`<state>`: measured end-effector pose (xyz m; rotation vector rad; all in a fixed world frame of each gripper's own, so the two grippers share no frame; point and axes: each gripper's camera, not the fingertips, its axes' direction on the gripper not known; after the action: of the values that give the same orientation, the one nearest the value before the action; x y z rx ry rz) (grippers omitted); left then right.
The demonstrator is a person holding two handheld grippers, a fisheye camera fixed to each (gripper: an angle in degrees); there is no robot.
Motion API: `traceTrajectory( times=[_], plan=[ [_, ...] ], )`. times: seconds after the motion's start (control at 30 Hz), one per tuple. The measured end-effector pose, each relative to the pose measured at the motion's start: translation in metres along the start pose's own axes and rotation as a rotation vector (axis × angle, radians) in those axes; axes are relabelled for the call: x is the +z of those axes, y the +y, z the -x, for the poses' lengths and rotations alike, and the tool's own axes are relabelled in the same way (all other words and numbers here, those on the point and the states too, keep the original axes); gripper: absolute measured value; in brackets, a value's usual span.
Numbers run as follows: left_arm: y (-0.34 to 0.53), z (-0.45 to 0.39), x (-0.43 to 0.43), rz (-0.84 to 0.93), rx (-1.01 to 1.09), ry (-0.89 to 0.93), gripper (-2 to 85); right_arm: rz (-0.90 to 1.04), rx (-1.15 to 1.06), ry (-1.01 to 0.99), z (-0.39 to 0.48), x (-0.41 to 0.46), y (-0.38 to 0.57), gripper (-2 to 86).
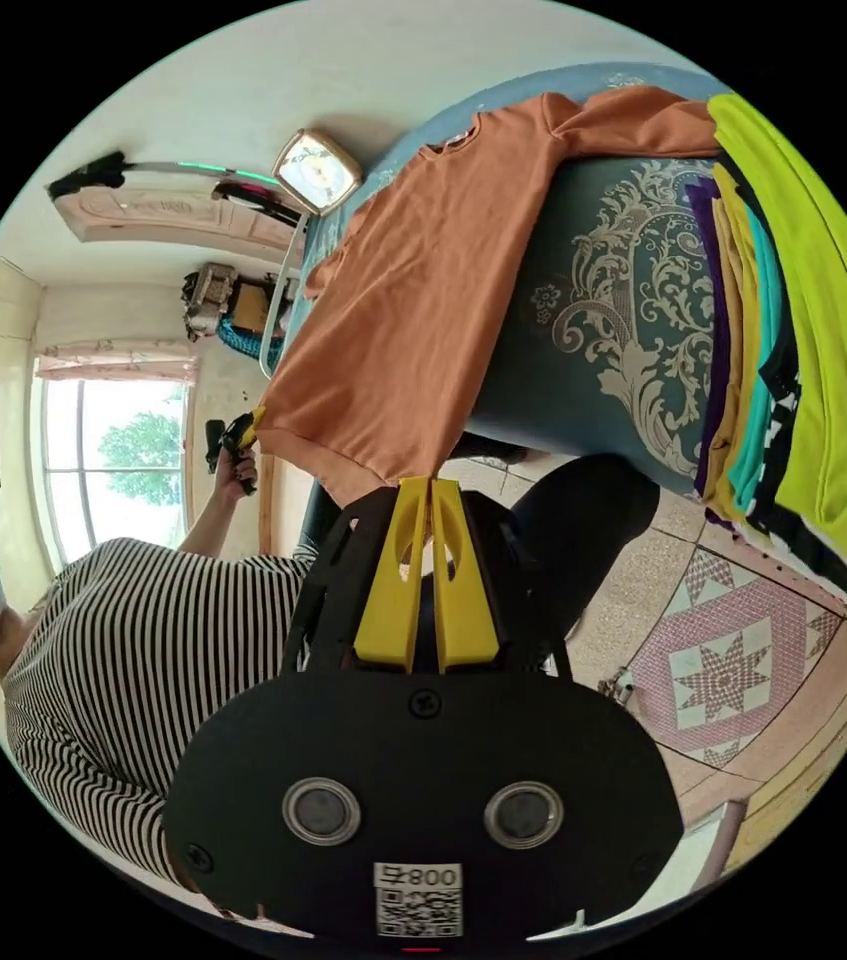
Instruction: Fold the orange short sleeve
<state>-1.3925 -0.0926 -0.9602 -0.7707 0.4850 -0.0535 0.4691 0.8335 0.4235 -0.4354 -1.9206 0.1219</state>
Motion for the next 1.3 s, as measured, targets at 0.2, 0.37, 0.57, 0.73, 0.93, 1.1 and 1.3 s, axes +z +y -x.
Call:
traceTrajectory(
  times=[0.2, 0.37, 0.57, 0.73, 0.93, 1.1, 1.3],
  plan=[
    [0.024, 0.017, 0.071, 0.032, -0.188, -0.046, 3.2, 0.088, 0.139, 0.025, -0.033, 0.052, 0.018, 0.1],
    [0.020, -0.023, 0.103, -0.088, -0.145, -0.204, 2.9, 0.053, 0.122, 0.164, -0.018, 0.051, 0.021, 0.0],
    [-0.041, -0.094, 0.207, -0.031, 0.070, -0.251, 1.2, -0.127, 0.018, 0.366, 0.019, 0.043, -0.008, 0.0],
    [-0.097, -0.132, 0.359, 0.179, 0.191, -0.389, 0.6, 0.097, -0.069, 0.624, 0.022, 0.138, -0.067, -0.1],
    [-0.121, -0.145, 0.481, 0.347, 0.175, -0.518, 0.7, 0.037, -0.127, 0.652, 0.028, 0.157, -0.053, 0.2],
    [-0.143, -0.213, 0.540, 0.262, 0.337, -0.467, 1.8, -0.119, -0.059, 0.444, 0.021, 0.131, -0.060, 0.2],
    [-0.210, -0.326, 0.722, 0.363, 0.647, -0.202, 5.8, -0.506, -0.022, 0.471, 0.002, 0.094, -0.095, 0.5]
  ],
)
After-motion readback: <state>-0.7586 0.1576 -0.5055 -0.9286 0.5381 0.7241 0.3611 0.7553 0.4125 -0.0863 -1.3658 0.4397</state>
